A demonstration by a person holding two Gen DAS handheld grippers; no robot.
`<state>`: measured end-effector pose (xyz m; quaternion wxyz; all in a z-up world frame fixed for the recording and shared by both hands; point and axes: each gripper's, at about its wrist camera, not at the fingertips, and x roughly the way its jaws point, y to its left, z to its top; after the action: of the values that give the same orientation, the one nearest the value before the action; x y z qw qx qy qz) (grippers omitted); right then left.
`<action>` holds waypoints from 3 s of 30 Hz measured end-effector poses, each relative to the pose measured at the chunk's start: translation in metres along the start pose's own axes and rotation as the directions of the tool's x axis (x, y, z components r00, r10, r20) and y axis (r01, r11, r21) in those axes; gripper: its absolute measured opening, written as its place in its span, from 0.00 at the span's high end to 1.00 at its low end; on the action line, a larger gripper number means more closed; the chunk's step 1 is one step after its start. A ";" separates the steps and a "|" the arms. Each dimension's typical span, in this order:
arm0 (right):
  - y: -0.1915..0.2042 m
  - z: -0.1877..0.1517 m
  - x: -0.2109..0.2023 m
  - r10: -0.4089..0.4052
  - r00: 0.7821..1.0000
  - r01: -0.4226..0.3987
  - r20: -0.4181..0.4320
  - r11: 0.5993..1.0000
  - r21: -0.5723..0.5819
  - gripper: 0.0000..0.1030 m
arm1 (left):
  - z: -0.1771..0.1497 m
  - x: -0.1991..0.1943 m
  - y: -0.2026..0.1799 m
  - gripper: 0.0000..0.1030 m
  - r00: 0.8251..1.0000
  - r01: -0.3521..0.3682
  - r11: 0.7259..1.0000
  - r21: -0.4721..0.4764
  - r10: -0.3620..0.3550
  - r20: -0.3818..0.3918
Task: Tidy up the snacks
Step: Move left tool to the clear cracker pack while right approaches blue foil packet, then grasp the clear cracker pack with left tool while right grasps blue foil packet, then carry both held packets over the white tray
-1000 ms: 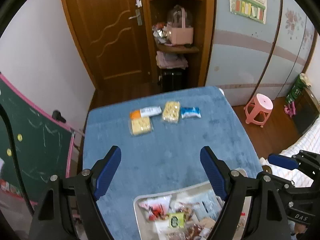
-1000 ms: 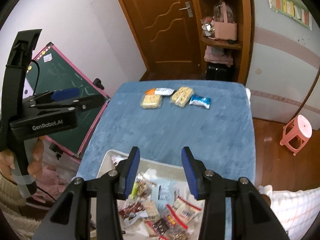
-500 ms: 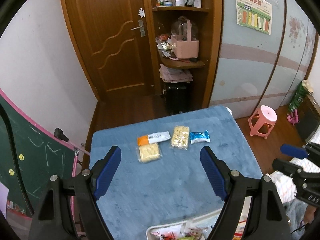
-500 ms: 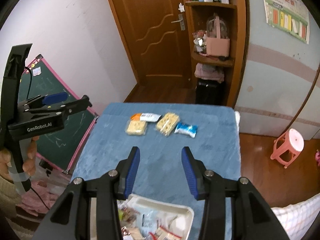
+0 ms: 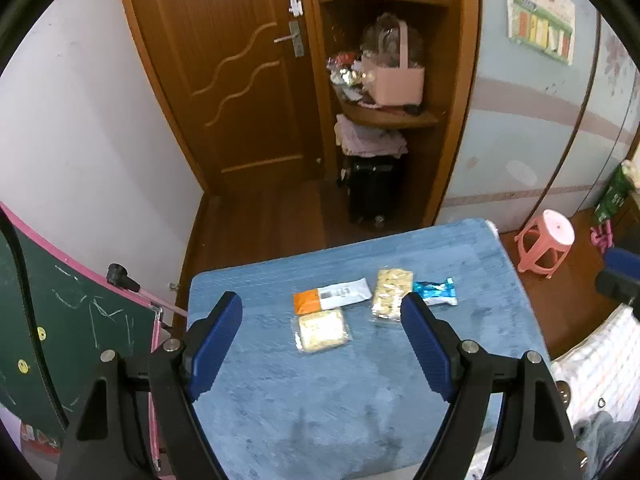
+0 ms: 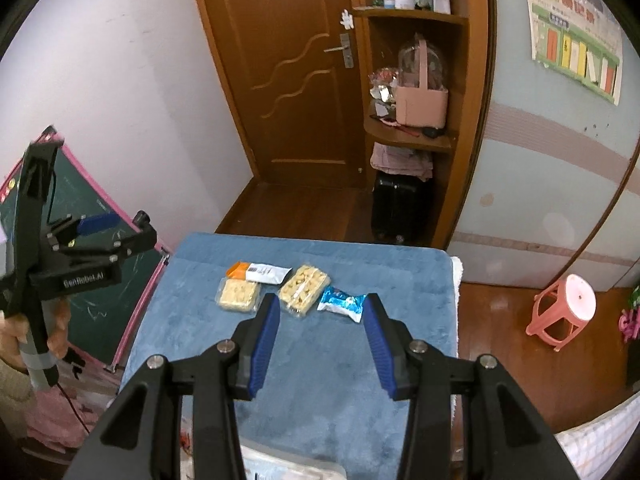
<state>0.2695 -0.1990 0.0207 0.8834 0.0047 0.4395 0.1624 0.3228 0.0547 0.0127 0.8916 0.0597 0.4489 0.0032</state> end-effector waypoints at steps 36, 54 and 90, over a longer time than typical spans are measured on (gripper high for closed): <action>-0.005 -0.043 0.299 -0.125 0.933 -0.044 -0.338 0.892 -0.450 0.58 | -0.076 0.300 -0.002 0.18 0.863 0.047 0.989 -0.142 -0.111 -0.493; -0.009 -0.045 0.318 -0.087 0.918 -0.079 -0.388 0.916 -0.393 0.66 | -0.101 0.325 0.026 0.19 0.849 0.011 0.967 -0.255 -0.144 -0.509; 0.059 -0.184 -0.056 0.187 0.975 -0.191 -0.118 0.981 -0.019 0.67 | -0.217 -0.076 -0.076 0.52 0.963 0.142 0.990 0.010 -0.135 -0.234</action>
<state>0.0781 -0.1839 -0.0403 0.8369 0.0235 0.4851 0.2525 0.1002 -0.0025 -0.0625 0.8300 0.0395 0.5533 -0.0582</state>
